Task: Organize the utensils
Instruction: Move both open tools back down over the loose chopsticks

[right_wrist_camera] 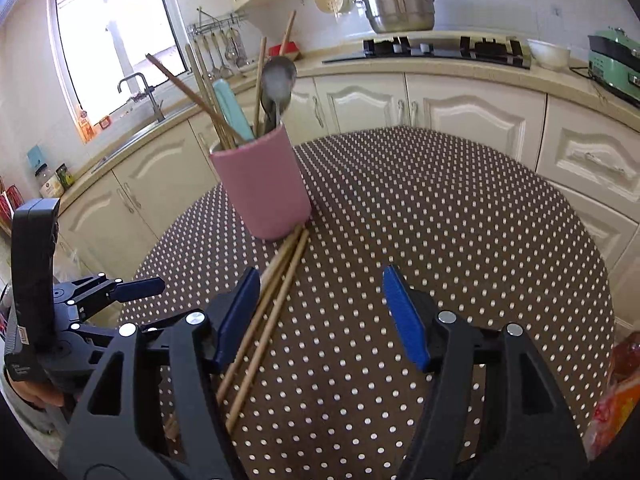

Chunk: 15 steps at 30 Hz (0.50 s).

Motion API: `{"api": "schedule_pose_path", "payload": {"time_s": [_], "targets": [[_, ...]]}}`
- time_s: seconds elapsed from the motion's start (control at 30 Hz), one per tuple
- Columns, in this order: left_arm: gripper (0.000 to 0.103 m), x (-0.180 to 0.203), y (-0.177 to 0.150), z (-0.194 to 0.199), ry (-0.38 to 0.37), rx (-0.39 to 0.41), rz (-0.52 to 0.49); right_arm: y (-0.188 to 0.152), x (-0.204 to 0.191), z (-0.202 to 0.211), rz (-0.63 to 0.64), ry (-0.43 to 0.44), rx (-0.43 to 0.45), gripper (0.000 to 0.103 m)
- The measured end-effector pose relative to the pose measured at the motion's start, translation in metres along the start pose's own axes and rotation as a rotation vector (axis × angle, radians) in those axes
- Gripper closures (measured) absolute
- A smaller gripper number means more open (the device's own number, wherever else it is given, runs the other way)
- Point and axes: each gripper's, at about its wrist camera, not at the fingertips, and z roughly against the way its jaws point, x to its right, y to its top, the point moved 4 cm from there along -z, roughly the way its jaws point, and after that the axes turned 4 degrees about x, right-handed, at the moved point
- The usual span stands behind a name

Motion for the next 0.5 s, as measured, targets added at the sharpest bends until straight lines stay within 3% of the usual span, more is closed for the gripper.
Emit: {"api": "schedule_pose_path", "payload": {"time_s": [0.5], "targets": [[0.032,0.024,0.004,-0.026,0.04,-0.022,-0.057,-0.023,0.014,-0.007,-0.049,-0.011,0.006,0.038]]}}
